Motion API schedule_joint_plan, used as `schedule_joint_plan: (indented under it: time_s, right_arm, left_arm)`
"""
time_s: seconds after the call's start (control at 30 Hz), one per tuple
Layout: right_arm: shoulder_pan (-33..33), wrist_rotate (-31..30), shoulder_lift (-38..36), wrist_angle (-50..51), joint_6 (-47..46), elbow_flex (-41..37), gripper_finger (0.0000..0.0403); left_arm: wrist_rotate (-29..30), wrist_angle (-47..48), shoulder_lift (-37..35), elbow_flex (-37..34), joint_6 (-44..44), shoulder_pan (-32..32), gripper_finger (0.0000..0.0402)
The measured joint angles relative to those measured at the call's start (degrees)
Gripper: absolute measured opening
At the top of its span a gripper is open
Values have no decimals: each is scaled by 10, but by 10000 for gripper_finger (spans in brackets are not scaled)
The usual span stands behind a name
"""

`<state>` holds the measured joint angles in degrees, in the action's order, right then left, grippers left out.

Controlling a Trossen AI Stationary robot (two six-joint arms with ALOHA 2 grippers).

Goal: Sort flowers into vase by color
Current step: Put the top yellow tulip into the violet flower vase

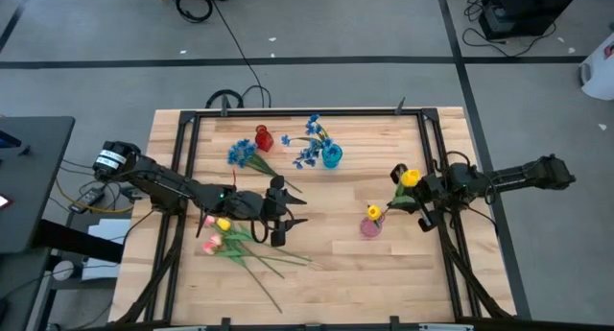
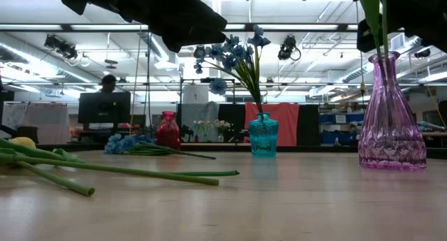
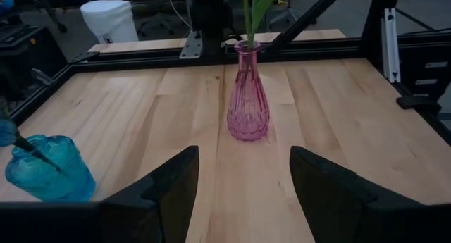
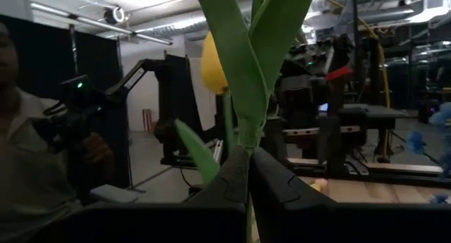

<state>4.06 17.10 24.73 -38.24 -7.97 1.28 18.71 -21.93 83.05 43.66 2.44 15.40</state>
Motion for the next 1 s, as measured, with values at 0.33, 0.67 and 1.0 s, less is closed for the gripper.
schedule_joint_plan:
  time_s: [0.33, 0.67, 1.0]
  right_arm:
    - [34, -25, 9, 6, 18, -9, 127]
    - [25, -28, 11, 69, -76, -7, 202]
    - [26, -52, 21, 191, -85, 56, 206]
  left_arm:
    - [10, 5, 0, 0, 0, 0, 229]
    - [17, 5, 0, 0, -3, 0, 229]
    - [18, 6, 0, 0, -9, -1, 229]
